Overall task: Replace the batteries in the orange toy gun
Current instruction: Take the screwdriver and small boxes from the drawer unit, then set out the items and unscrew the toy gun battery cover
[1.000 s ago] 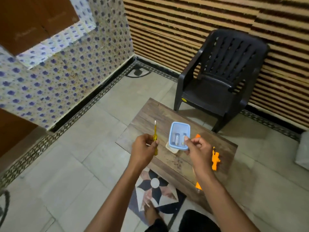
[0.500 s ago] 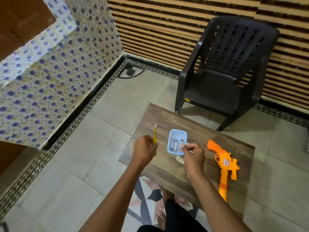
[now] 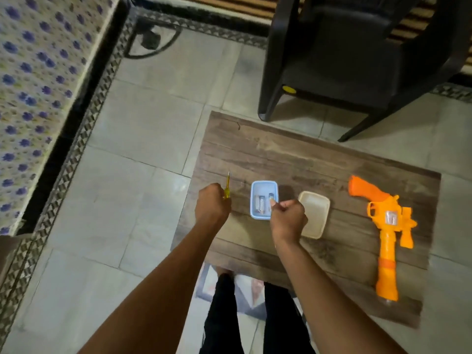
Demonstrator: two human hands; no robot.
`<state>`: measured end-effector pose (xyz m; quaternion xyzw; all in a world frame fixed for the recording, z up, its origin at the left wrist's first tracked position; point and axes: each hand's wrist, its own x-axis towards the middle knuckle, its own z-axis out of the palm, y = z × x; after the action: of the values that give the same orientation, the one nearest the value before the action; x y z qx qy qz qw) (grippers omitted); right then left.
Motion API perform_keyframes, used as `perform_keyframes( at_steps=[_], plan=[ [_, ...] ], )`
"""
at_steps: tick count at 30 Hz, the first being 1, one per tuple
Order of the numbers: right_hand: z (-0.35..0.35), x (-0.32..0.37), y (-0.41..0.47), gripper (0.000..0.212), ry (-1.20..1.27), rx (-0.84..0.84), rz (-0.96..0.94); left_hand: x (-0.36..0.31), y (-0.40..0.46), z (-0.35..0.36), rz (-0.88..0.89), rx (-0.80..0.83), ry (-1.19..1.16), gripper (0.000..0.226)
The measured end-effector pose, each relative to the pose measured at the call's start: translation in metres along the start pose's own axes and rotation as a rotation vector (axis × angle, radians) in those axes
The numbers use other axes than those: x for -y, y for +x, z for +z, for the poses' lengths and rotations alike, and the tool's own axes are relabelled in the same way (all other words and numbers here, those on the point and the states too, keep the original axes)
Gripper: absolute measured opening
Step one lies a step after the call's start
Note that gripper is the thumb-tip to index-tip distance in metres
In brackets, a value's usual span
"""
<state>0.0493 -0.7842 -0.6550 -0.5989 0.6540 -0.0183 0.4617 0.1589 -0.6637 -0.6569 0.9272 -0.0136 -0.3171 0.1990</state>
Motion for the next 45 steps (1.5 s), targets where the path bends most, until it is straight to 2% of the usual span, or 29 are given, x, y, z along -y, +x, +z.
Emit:
perform_keyframes(
  at_steps=[7,12,19,26,32,36,41,45],
  plan=[
    [0.046,-0.011,0.016,0.016,-0.035,-0.107,0.087,0.022,0.050,0.028,0.102,0.099,0.138,0.004],
    [0.059,-0.016,0.022,0.020,-0.052,-0.110,0.097,0.031,0.062,0.037,0.159,0.100,0.117,0.018],
    [0.052,-0.020,0.024,0.011,-0.038,-0.069,0.138,0.034,0.064,0.036,0.201,0.141,0.118,0.031],
    [0.040,-0.023,0.012,0.014,-0.138,-0.019,0.000,0.037,0.058,0.034,0.207,0.130,0.100,0.034],
    [0.023,-0.026,-0.012,0.030,-0.149,-0.020,-0.092,0.035,0.046,0.021,0.208,0.108,0.085,0.027],
    [0.004,-0.017,-0.036,0.017,-0.061,-0.018,-0.152,0.031,0.029,0.003,0.190,0.067,0.051,0.027],
    [-0.043,0.014,-0.079,0.022,0.105,-0.039,-0.209,-0.007,-0.029,-0.042,0.343,0.043,-0.119,0.008],
    [-0.096,0.040,-0.123,0.027,0.264,-0.045,-0.292,-0.046,-0.099,-0.085,0.452,0.071,-0.270,0.010]
  ],
)
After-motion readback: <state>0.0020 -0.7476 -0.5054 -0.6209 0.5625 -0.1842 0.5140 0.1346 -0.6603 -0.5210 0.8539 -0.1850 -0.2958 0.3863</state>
